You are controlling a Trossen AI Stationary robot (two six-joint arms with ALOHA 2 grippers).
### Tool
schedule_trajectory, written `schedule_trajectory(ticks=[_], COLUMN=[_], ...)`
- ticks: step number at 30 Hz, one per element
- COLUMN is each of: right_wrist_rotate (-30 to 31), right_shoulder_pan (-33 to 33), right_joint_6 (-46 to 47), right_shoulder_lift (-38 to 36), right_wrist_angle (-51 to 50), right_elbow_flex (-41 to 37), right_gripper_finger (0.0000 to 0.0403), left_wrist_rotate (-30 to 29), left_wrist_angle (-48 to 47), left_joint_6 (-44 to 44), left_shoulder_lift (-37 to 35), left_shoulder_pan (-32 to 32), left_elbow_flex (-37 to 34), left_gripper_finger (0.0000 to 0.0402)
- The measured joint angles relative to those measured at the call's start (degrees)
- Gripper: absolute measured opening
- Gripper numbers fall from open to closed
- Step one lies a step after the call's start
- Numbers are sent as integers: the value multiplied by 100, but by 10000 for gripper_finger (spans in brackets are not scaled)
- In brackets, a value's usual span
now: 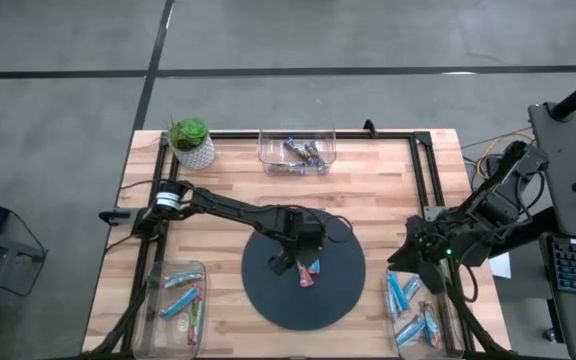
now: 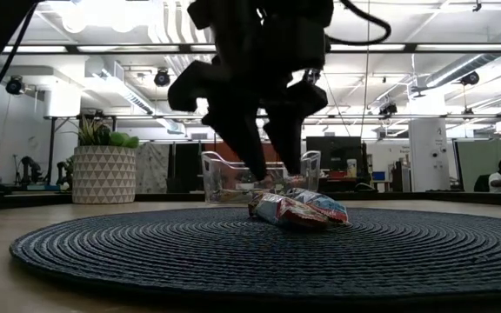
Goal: Pick and place Granola Bars by type
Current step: Put the red granola bar into the bottom left transparent bin
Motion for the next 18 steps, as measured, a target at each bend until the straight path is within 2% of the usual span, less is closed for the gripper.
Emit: schedule_trajectory(ticks=[12, 18], right_wrist_rotate=[-123, -134], right_shoulder_pan=[-4, -2], right_joint_6=[24, 26], right_shoulder_lift=[0, 0], right_wrist_angle=[8, 10], right_elbow_flex=[-62, -73], right_gripper_finger=[91, 86], left_wrist_rotate=[11, 13], left_wrist_angle=[-5, 318], left_joint_6=[629, 773], left_shoulder_lift=[20, 20], left_shoulder_pan=[-17, -16], left_elbow_flex=[-203, -454], left_gripper_finger=[218, 218])
